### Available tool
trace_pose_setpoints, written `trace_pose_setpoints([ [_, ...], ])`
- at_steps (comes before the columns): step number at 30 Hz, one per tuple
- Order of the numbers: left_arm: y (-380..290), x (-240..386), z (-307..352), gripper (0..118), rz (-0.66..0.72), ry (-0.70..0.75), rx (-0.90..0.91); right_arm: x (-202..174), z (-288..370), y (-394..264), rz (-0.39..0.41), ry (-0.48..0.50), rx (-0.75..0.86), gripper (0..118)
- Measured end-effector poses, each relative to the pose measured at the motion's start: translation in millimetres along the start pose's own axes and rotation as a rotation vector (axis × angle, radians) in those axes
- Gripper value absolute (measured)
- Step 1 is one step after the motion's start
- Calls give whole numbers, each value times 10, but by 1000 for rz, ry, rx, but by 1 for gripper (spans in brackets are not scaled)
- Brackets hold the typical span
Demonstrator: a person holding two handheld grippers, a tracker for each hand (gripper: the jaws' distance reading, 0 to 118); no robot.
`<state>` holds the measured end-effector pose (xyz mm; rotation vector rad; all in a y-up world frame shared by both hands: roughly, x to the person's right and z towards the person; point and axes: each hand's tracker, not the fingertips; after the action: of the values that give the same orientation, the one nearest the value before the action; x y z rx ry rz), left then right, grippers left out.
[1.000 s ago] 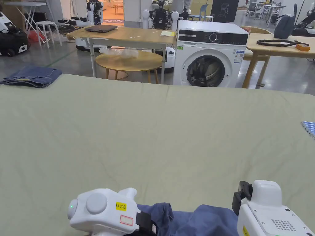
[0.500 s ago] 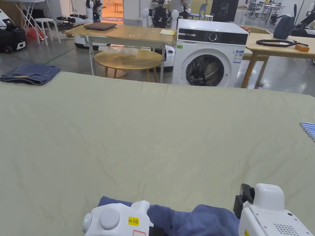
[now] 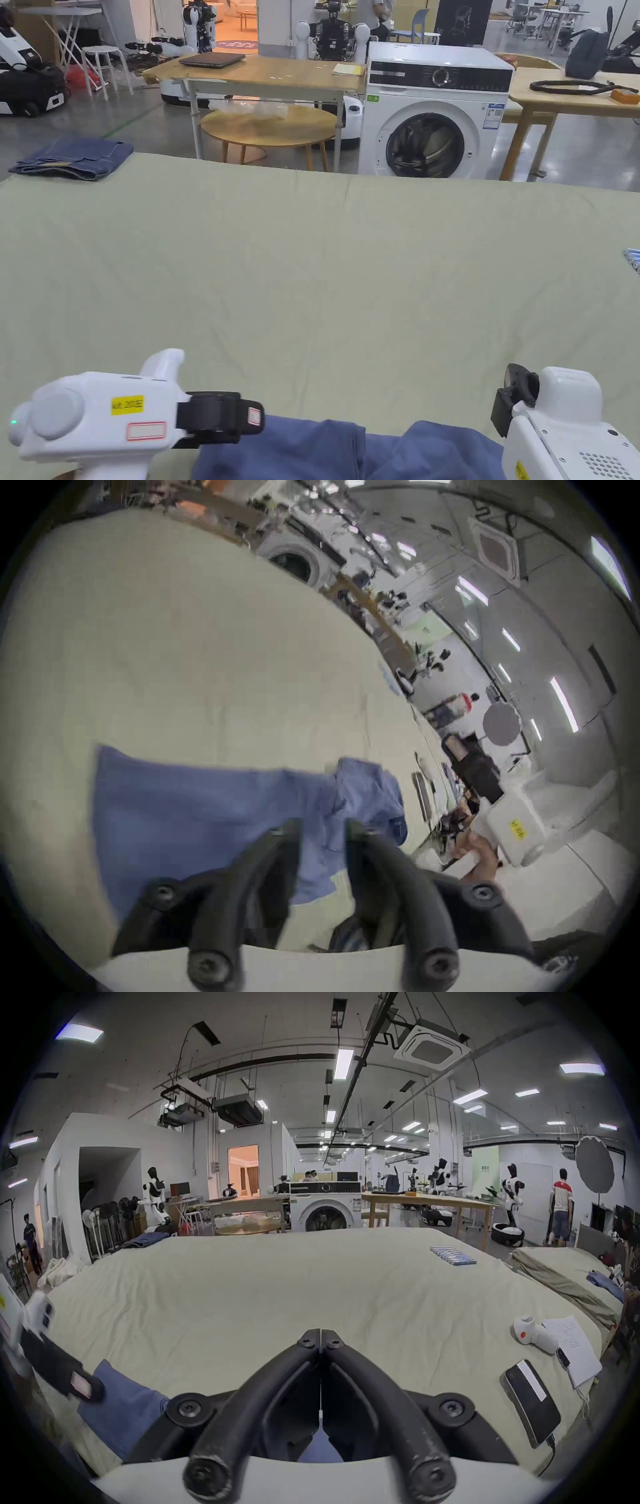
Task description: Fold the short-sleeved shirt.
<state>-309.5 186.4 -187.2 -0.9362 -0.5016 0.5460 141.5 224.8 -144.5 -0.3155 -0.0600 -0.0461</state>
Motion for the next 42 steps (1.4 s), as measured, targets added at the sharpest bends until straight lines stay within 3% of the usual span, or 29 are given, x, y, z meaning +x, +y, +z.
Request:
trace_pose_setpoints([
  [3,-28,-392,67,47,41,11,-20,-14,-12,5,-1,5,-3,0],
  [5,-102,-613,29,70,101,-2,-51,-23,-26,1,-3,7,-6,0],
  [6,-150,-644,-26,74,127,-22,-74,-28,-29,-2,-5,9,-7,0],
  [9,-259,-843,-218,74,221,-86,-141,-42,-49,-12,-9,13,-14,0],
  [12,-296,-948,-345,74,289,-263,-85,-57,-54,-15,-8,15,-19,0],
  [14,-333,-929,-453,74,355,-303,-75,-62,-50,-11,-7,17,-20,0],
  [18,-338,-914,-599,74,313,-230,-64,-72,-37,-1,-2,17,-21,0],
  [20,-340,-931,-632,65,327,-218,-64,-73,-36,4,4,17,-24,0],
  [24,-370,-916,-568,16,333,-247,-29,-61,-25,15,4,15,-25,0],
  [26,-396,-873,-497,8,347,-265,-3,-56,-18,22,6,14,-24,0],
  [34,-271,-732,56,3,323,-257,105,-44,-35,51,16,20,-25,0],
  [42,83,-237,651,3,160,-8,100,-113,-73,96,21,43,-17,0],
])
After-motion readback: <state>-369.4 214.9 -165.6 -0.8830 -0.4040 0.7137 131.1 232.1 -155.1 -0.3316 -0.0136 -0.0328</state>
